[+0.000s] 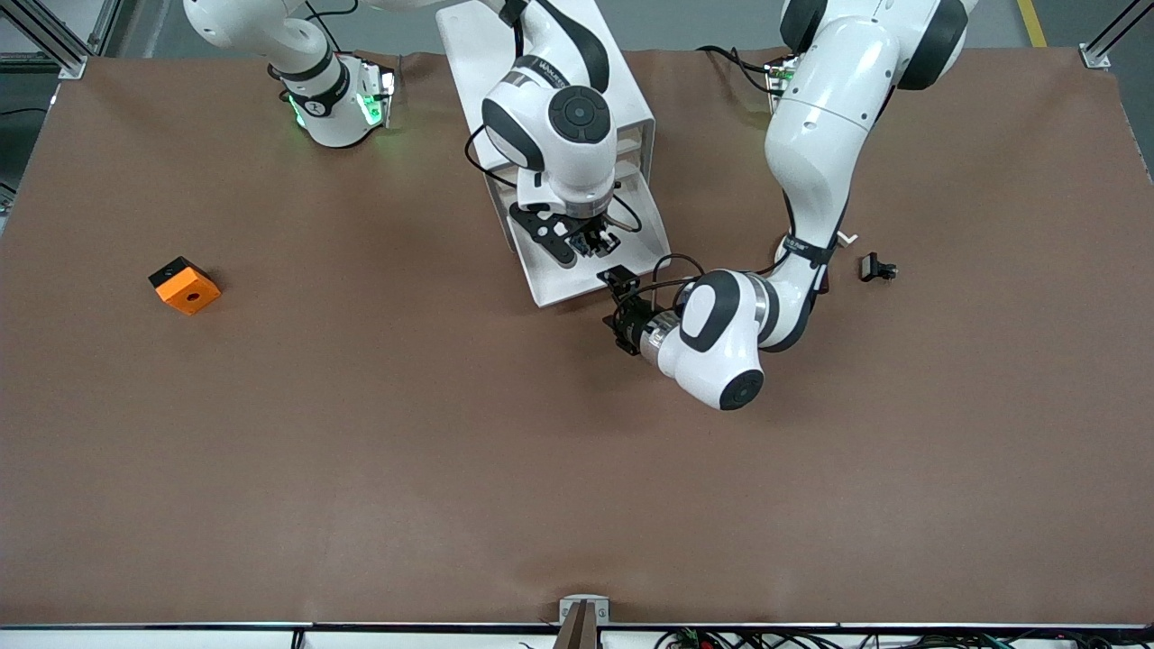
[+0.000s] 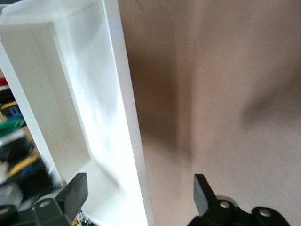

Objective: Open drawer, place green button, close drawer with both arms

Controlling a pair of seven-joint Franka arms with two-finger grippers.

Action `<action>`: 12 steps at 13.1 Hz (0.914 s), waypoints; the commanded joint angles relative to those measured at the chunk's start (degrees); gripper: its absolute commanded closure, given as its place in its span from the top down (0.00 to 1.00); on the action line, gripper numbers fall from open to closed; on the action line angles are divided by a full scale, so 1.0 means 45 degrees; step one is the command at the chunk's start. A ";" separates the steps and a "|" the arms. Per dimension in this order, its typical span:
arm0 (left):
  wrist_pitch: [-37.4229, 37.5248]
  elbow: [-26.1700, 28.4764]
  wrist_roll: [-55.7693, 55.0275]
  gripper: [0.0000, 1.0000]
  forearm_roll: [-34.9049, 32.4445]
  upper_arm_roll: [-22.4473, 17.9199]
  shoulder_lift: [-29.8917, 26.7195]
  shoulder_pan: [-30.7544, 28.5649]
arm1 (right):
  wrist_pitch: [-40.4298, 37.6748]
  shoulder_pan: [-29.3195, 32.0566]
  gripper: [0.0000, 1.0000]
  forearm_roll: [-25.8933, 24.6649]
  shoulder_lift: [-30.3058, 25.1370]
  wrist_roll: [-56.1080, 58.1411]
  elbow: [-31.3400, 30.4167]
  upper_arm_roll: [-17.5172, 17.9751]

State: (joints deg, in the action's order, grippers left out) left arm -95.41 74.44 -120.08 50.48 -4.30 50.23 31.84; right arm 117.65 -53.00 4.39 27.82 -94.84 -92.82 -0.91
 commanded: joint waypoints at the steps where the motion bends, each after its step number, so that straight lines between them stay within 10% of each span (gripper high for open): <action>1: 0.0148 -0.0369 0.0122 1.00 -0.0240 -0.0720 -0.0341 -0.0240 | 0.0048 -0.0429 0.00 -0.0058 0.0244 -0.0272 0.0022 -0.0111; 2: 0.0148 -0.0622 0.0316 1.00 -0.0377 -0.0955 -0.0343 -0.0260 | 0.0048 -0.0507 0.11 -0.0058 0.0303 -0.0272 0.0022 -0.0130; 3: 0.0128 -0.0740 0.0956 1.00 -0.0379 -0.1035 -0.0343 -0.0357 | 0.0048 -0.0508 0.93 -0.0058 0.0303 -0.0272 0.0042 -0.0130; 12: -0.0887 -0.0819 0.6795 1.00 -0.1879 -0.3027 -0.1123 -0.0455 | -0.0070 0.0367 1.00 -0.0702 0.0284 0.1226 0.0823 -0.0208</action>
State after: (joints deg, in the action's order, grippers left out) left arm -99.00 70.21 -94.19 44.48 -16.53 47.03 28.95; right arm 118.08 -53.91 2.38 29.25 -93.22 -90.22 -2.11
